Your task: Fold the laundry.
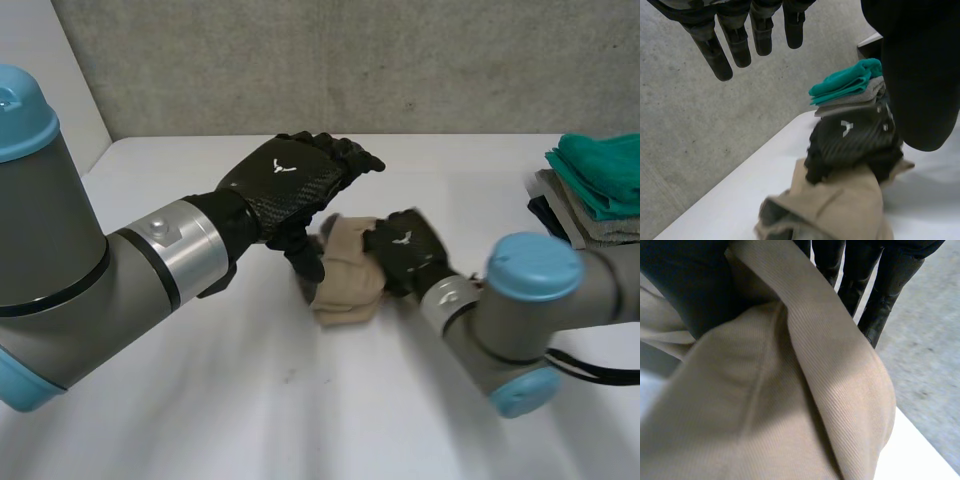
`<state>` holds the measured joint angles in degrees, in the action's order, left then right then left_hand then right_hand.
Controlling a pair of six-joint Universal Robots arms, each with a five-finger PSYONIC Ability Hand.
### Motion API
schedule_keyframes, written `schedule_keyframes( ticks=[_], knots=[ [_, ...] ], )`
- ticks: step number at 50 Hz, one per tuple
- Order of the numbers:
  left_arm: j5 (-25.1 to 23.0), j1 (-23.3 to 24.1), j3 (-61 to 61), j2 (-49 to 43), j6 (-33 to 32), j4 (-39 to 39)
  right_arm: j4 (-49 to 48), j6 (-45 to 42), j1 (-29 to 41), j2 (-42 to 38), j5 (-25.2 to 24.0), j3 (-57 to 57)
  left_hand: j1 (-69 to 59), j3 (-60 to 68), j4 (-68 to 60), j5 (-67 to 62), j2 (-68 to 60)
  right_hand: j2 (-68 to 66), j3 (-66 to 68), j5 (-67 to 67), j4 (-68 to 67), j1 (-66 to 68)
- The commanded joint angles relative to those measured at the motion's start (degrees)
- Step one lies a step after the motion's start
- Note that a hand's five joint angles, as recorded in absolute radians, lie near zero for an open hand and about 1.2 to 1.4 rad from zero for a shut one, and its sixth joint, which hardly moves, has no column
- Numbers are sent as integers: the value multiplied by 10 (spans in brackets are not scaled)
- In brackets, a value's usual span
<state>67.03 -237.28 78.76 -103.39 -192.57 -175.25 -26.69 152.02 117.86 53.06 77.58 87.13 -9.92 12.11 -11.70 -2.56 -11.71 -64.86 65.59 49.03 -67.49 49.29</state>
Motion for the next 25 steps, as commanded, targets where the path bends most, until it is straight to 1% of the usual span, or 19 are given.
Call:
schedule_keyframes(
  ticks=[1,5,8,9,12,15,17,20,21,23,25],
  knots=[
    [0,-2,7,6,-1,-1,-9,-15,-90,51,-92,56,-10,-12,8,17,8,-151,144,210,-125,307],
    [0,-2,8,6,0,0,-23,-28,-128,52,-124,54,-8,-14,10,18,10,-151,144,210,-125,307],
    [0,-1,7,6,0,-1,-59,-38,-156,51,-154,43,-8,-14,10,18,10,-151,144,210,-125,307],
    [-1,-1,7,6,0,-2,-84,-44,-169,50,-175,31,-8,-14,10,18,10,-151,144,210,-125,307],
    [0,-1,6,6,0,-3,-114,-39,-188,50,-203,9,-10,-12,8,17,8,-151,144,210,-125,307],
    [1,1,6,6,0,-2,-133,-23,-213,51,-227,-44,-8,-14,10,18,10,-151,144,210,-125,307],
    [1,1,6,6,0,-2,-139,4,-231,51,-240,-90,-8,-14,10,18,10,-151,144,210,-125,307],
    [2,1,6,8,-1,-2,-141,40,-250,52,-247,-134,-10,-12,8,17,8,-151,144,210,-125,307],
    [2,1,5,9,0,-2,-144,72,-264,53,-255,-168,-8,-14,10,18,10,-151,144,210,-125,307],
    [2,1,4,13,0,-3,-153,98,-276,52,-266,-194,-10,-12,8,17,8,-151,144,210,-125,307],
    [2,1,3,14,0,-3,-186,138,-298,49,-291,-223,-10,-12,8,17,8,-151,144,210,-125,307]
  ],
)
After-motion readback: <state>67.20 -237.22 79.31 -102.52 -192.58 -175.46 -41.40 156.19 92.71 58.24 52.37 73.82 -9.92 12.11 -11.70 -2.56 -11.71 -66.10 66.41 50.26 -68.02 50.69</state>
